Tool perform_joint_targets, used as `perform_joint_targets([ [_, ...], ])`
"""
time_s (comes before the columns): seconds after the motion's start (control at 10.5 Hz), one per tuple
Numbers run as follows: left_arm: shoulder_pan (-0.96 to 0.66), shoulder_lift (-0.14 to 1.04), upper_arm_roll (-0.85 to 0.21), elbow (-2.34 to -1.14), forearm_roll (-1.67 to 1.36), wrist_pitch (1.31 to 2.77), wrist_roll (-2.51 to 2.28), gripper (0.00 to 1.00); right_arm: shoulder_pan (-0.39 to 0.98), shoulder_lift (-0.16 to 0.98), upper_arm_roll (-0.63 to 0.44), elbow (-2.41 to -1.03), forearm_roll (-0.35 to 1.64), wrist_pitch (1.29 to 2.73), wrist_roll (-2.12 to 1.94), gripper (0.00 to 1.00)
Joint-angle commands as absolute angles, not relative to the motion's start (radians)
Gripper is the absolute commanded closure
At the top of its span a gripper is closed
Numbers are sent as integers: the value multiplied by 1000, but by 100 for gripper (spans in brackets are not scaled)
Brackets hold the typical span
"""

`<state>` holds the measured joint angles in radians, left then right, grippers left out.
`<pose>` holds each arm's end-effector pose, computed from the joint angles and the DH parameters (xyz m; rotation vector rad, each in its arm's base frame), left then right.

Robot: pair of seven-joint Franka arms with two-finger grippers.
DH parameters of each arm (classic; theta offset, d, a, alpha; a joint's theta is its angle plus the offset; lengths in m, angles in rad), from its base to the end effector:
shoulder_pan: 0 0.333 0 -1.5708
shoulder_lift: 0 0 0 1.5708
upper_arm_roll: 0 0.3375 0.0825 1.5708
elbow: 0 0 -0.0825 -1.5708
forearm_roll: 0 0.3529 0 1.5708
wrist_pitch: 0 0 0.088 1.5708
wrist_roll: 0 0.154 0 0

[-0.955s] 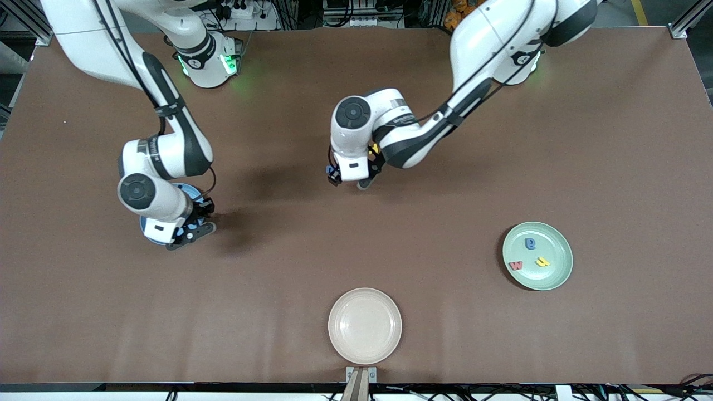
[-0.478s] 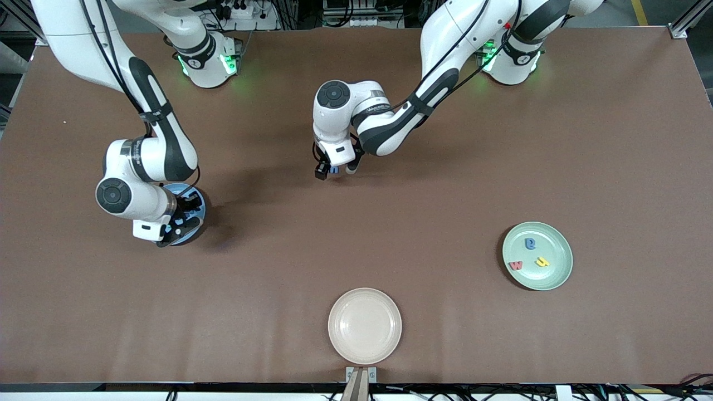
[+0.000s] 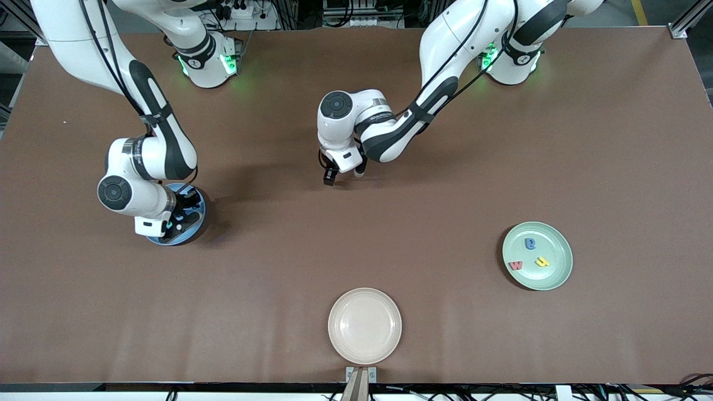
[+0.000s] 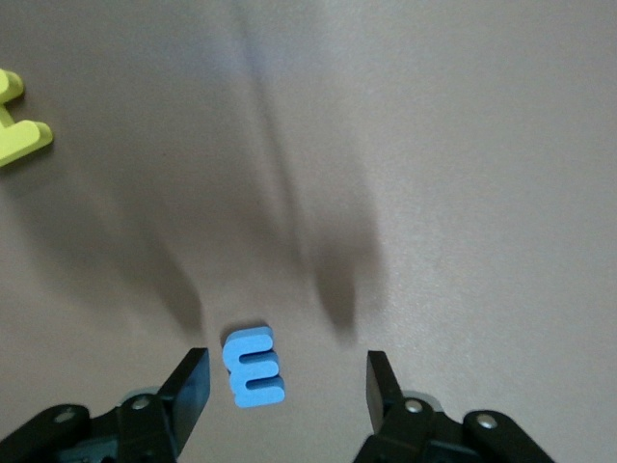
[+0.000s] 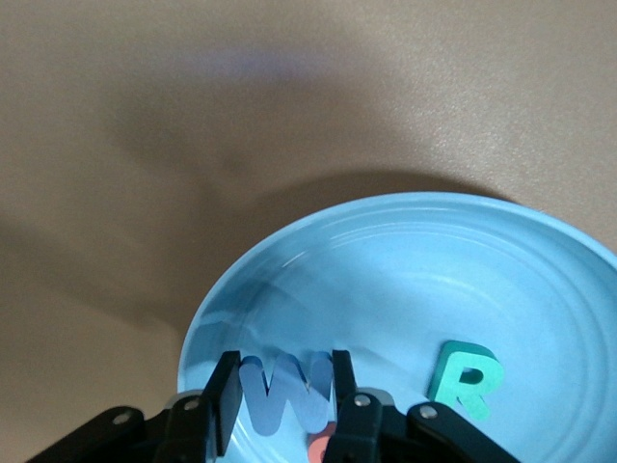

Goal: Sort uppercase to blue plate, lowercase to green plate
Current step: 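Release the W on the blue plate while the left gripper grasps the E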

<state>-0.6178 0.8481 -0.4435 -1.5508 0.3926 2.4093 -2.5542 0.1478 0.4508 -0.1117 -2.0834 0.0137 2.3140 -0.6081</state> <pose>0.3977 -0.5866 0.1785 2.3656 1.9173 -0.1077 0.5427 0.0194 0.1901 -2.9432 -0.9747 0.3422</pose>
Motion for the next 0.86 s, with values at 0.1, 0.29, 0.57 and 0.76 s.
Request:
perform_joint_targets([
  [0.1,-630,868,-439,-1534,377,2418,-2609,26,133,443,-106,-2091,32,2324,-638,24],
  [0.29,-630,876,-439,-1532,377,2418,-2615,26,135,442,-104,-2082,32,2313,-627,17],
  [0.57,-637,882,-439,-1531,377,2418,-2614,26,143,442,-103,-2010,57,2199,-547,18],
  [0.76,-644,893,-439,-1528,382,2421,-2614,28,161,442,-97,-1971,57,2119,-448,17],
])
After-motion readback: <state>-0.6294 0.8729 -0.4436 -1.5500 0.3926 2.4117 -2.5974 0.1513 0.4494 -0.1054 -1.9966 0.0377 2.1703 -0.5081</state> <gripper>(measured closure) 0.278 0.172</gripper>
